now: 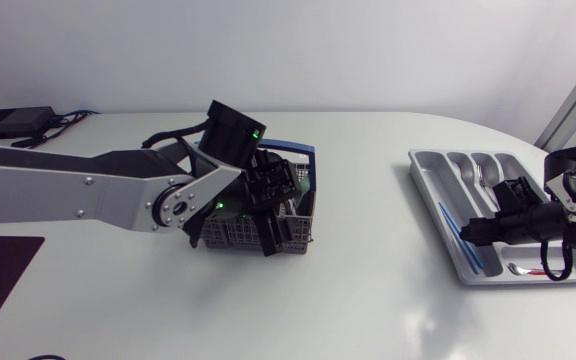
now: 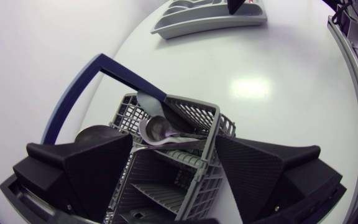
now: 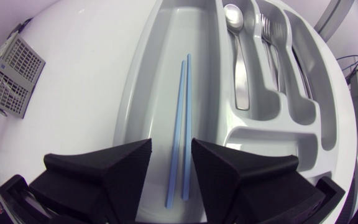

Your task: Sort the cutlery from the basket into the organizer compartments.

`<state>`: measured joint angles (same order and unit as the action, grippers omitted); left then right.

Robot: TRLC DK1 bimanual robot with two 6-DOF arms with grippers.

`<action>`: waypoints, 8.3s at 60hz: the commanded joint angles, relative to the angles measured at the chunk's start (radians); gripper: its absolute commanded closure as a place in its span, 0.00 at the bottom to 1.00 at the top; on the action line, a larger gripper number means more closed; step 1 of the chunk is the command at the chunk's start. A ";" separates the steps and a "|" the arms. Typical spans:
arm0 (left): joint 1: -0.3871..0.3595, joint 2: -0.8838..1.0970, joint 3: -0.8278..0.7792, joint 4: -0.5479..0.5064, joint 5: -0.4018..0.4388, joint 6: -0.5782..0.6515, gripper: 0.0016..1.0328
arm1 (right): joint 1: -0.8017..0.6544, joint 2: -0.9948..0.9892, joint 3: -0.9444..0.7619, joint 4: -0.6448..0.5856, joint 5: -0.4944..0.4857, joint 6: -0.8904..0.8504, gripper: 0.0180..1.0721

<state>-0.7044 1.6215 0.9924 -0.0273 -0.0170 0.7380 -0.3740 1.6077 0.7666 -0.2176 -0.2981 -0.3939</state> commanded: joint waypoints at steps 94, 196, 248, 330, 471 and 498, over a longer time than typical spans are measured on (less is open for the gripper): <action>0.039 0.184 0.199 -0.069 -0.011 0.075 0.50 | 0.053 -0.078 -0.059 0.017 -0.003 -0.034 0.51; -0.021 0.067 0.120 -0.125 -0.001 0.106 0.52 | 0.066 -0.094 -0.090 0.034 -0.003 -0.043 0.51; 0.002 0.104 0.160 -0.097 -0.001 0.118 0.52 | 0.064 -0.089 -0.092 0.037 -0.003 -0.046 0.51; 0.006 0.098 0.176 -0.056 -0.006 0.121 0.64 | 0.066 -0.086 -0.092 0.038 -0.003 -0.051 0.51; -0.079 0.127 0.055 0.033 -0.258 0.118 0.68 | 0.058 -0.084 -0.110 0.060 -0.010 -0.059 0.51; -0.078 0.132 0.077 0.041 -0.274 0.057 0.68 | 0.060 -0.084 -0.107 0.058 -0.010 -0.059 0.51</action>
<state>-0.7818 1.7290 1.0500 0.0021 -0.2790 0.8291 -0.3157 1.5242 0.6853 -0.1528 -0.3096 -0.4358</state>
